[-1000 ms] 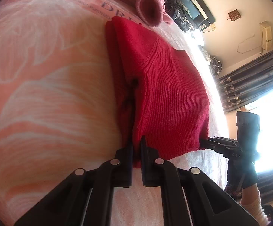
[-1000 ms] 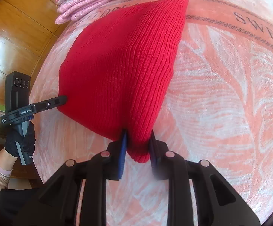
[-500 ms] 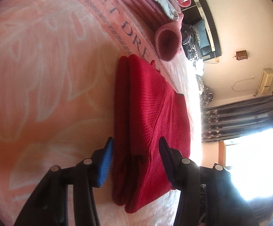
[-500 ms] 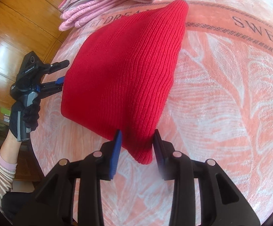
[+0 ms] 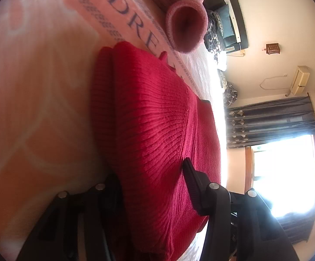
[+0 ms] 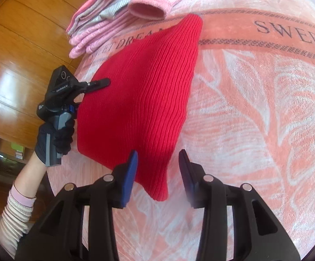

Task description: Fold small clothes

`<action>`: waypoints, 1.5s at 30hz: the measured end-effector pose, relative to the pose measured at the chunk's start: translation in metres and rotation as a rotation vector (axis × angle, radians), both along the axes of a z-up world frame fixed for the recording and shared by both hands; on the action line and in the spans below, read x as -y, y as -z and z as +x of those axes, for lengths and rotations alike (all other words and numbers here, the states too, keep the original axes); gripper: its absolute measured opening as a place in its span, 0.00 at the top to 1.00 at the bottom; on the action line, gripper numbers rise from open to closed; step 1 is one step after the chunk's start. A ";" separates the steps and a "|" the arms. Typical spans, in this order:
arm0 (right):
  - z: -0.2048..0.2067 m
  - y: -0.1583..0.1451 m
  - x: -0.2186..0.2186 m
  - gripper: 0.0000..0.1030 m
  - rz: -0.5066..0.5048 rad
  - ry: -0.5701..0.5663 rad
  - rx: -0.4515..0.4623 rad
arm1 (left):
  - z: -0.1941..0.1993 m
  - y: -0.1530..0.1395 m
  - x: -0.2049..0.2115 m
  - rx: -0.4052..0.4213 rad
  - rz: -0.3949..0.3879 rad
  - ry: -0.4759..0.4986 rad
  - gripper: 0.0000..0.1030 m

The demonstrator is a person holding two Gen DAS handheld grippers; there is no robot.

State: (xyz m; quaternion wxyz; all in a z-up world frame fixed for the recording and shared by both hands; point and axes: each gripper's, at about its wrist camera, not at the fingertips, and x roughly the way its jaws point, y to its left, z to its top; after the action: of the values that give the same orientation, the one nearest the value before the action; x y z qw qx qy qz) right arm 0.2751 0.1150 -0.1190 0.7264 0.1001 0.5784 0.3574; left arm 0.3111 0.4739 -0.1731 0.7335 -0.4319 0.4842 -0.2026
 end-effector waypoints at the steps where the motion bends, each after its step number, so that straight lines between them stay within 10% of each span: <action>1: 0.004 -0.002 0.002 0.54 0.017 0.014 0.000 | 0.003 -0.001 0.005 0.004 0.010 0.015 0.50; 20: 0.077 0.040 -0.025 0.37 0.178 0.118 -0.143 | -0.007 -0.002 0.010 0.073 0.034 0.057 0.52; 25: 0.074 0.042 -0.035 0.56 0.178 0.128 -0.119 | -0.013 -0.001 0.014 0.088 0.012 0.036 0.63; 38: 0.024 -0.040 0.052 0.65 0.196 0.084 -0.045 | -0.038 -0.051 0.100 0.146 -0.126 0.107 0.66; 45: -0.024 -0.068 0.131 0.65 0.162 0.106 -0.032 | -0.061 -0.066 0.184 0.155 -0.077 0.208 0.66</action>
State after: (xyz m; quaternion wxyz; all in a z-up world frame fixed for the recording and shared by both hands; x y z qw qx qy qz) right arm 0.2508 -0.0156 -0.0512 0.7244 0.1945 0.5532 0.3625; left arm 0.2496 0.2902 -0.1072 0.7265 -0.3904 0.4602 -0.3286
